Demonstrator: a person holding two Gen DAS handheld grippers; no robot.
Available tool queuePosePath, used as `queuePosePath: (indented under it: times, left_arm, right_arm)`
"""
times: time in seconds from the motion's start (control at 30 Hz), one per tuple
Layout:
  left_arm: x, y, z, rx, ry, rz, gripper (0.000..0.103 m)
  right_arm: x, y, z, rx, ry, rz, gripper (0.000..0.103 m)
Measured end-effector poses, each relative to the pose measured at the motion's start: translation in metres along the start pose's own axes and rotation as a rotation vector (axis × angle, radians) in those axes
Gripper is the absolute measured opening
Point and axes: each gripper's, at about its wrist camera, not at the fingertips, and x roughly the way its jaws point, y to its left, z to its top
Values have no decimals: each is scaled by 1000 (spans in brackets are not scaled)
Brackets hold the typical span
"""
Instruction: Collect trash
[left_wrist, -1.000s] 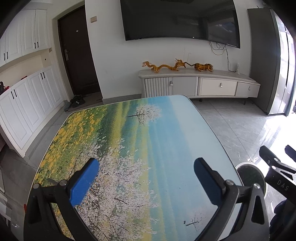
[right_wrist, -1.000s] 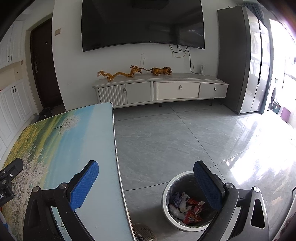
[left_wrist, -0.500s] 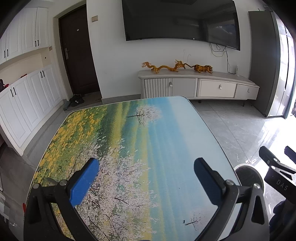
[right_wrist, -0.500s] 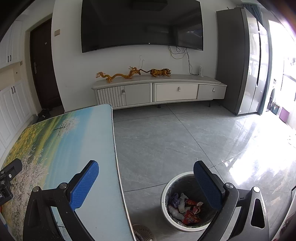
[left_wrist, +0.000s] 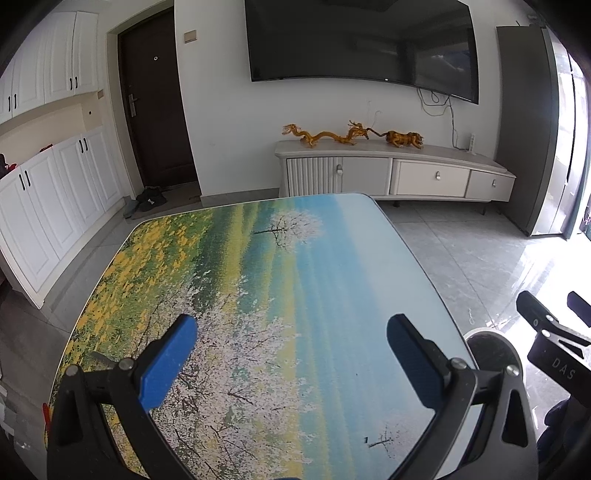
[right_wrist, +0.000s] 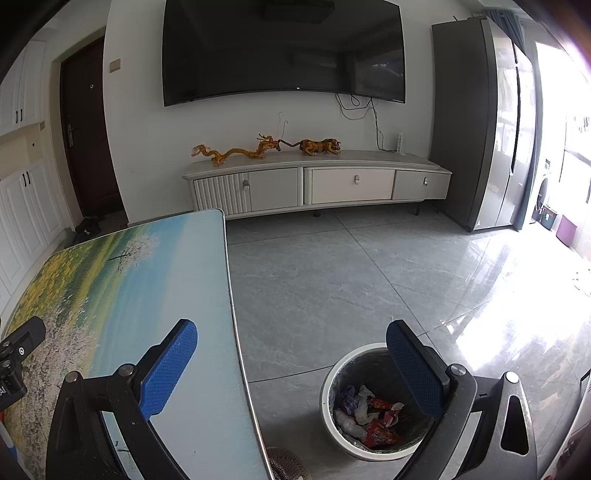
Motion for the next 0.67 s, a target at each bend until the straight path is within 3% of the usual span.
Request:
queuePosePath:
  times: [0.67]
  left_arm:
    - [-3,-3,5,3,-9,-8,103]
  right_arm:
    - [-6,0,2,-9,6,-21,103]
